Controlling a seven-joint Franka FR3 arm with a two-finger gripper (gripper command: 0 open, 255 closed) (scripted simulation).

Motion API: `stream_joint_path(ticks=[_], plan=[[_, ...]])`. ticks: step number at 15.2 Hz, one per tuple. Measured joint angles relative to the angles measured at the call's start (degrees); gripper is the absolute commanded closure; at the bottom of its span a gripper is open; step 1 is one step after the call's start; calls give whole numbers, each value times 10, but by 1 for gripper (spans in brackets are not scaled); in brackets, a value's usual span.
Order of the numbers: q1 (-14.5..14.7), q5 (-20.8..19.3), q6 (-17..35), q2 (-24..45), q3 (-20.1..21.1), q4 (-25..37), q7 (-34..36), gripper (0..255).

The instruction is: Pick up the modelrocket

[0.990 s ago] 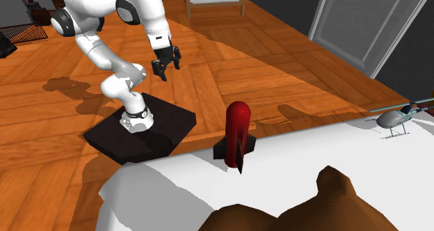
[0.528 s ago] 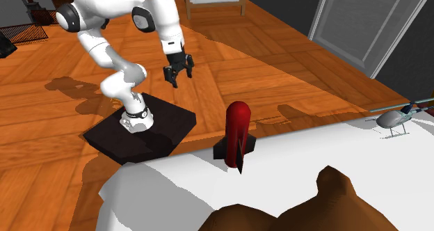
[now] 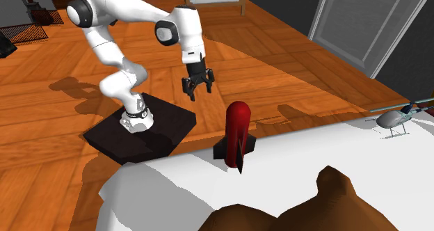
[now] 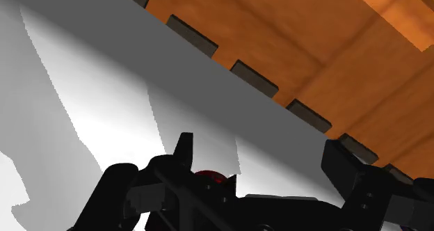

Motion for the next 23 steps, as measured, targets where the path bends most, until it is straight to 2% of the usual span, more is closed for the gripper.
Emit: stream_joint_path(ticks=[4, 9, 15, 17, 23], plan=[[-39, -66, 52, 66, 33, 35, 81, 0], [-82, -176, 84, 163, 72, 107, 202, 0], [-101, -324, 66, 284, 90, 227, 346, 0], [-100, -348, 62, 304, 88, 247, 367, 0], [-100, -377, 91, 321, 85, 225, 402, 0]])
